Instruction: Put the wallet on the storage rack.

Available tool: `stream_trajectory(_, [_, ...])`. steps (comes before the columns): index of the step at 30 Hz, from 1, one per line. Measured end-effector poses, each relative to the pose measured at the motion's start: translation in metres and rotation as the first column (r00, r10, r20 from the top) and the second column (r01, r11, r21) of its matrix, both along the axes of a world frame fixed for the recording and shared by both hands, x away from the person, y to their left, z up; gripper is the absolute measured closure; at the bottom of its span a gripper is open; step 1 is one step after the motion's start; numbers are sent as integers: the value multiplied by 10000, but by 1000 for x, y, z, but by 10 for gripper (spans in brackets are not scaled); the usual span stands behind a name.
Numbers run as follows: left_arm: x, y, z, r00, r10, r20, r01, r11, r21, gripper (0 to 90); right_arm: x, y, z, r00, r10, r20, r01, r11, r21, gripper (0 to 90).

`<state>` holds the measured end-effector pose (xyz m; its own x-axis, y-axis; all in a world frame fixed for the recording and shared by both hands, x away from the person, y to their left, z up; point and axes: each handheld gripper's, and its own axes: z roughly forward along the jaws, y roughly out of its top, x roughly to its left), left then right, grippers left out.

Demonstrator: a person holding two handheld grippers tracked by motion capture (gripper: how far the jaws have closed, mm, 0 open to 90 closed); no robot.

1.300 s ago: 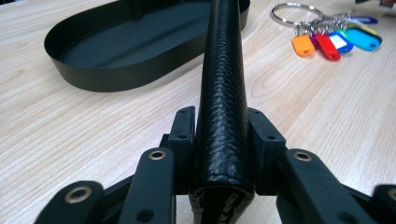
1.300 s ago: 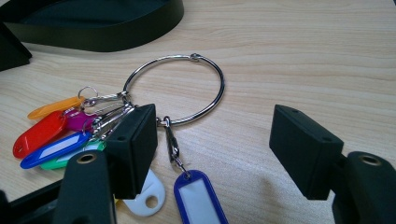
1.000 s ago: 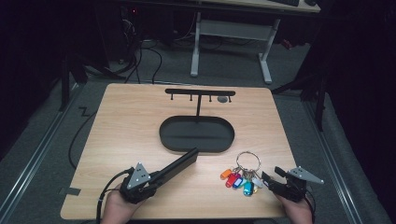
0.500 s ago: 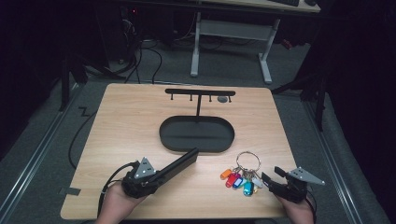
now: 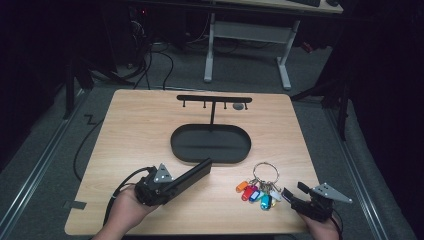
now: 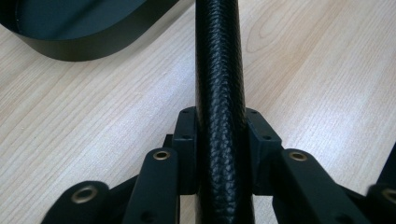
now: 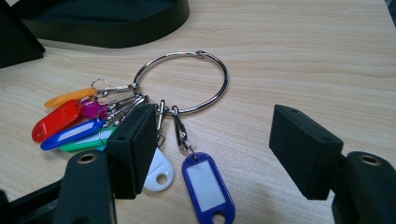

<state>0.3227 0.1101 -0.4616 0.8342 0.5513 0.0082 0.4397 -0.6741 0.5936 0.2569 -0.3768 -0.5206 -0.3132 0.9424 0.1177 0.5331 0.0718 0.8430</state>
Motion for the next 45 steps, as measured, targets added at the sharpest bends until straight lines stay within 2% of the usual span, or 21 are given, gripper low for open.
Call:
stream_trajectory(3, [1,0,0,10000,15,-9,-15,10000,13,719,0,0,1,10000,7,46,-7,10000,33,328])
stream_trajectory(8, [-1,-2,1,9996,-45,266,40,9998,217,729,0,-1,1,10000,-13,18,13,9999,124,329])
stream_trajectory(11, [-3,-3,3,9980,-167,616,145,9993,357,731,1,-1,0,10000,28,28,-29,9999,126,329])
stream_trajectory(14, [-3,-3,4,9975,-325,635,307,9991,280,731,1,-1,0,10000,28,30,-28,9999,119,329])
stream_trajectory(16, [-5,-6,6,9926,-614,1046,571,9974,437,733,0,-1,0,10000,-22,18,21,9999,130,330])
stream_trajectory(21, [-5,-9,11,9872,-877,1335,825,9956,434,733,0,-1,0,10000,-62,-26,63,9999,136,330])
stream_trajectory(23, [-5,-10,13,9830,-987,1549,936,9948,404,732,0,-1,0,10000,-58,-21,58,9999,130,331])
stream_trajectory(26, [-3,-12,17,9732,-1265,1921,1205,9918,425,732,0,-1,0,10000,-47,-9,47,9999,123,331])
stream_trajectory(31, [4,-15,23,9648,-1335,2266,1239,9907,561,730,0,-2,0,10000,-26,20,25,9999,110,333])
stream_trajectory(33, [8,-17,26,9563,-1507,2507,1377,9881,689,731,0,-2,0,10000,-42,15,41,9999,134,333])
stream_trajectory(36, [14,-20,31,9487,-1656,2692,1441,9847,981,731,0,-2,1,10000,-31,41,31,9999,138,334])
stream_trajectory(37, [16,-22,32,9441,-1744,2799,1496,9828,1080,731,0,-2,1,10000,-29,47,28,9999,132,334])
stream_trajectory(40, [23,-26,34,9380,-1936,2874,1638,9786,1245,731,0,-2,1,10000,-3,68,2,9999,135,334])
stream_trajectory(41, [26,-29,34,9313,-2069,2999,1713,9751,1411,731,0,-2,1,10000,22,96,-23,9999,125,334])
stream_trajectory(44, [31,-31,34,9277,-2157,3046,1777,9729,1477,731,1,-3,1,9999,49,115,-51,9999,133,335])
stream_trajectory(45, [32,-32,35,9230,-2225,3139,1804,9708,1579,731,1,-3,1,9999,49,115,-51,9999,133,335])
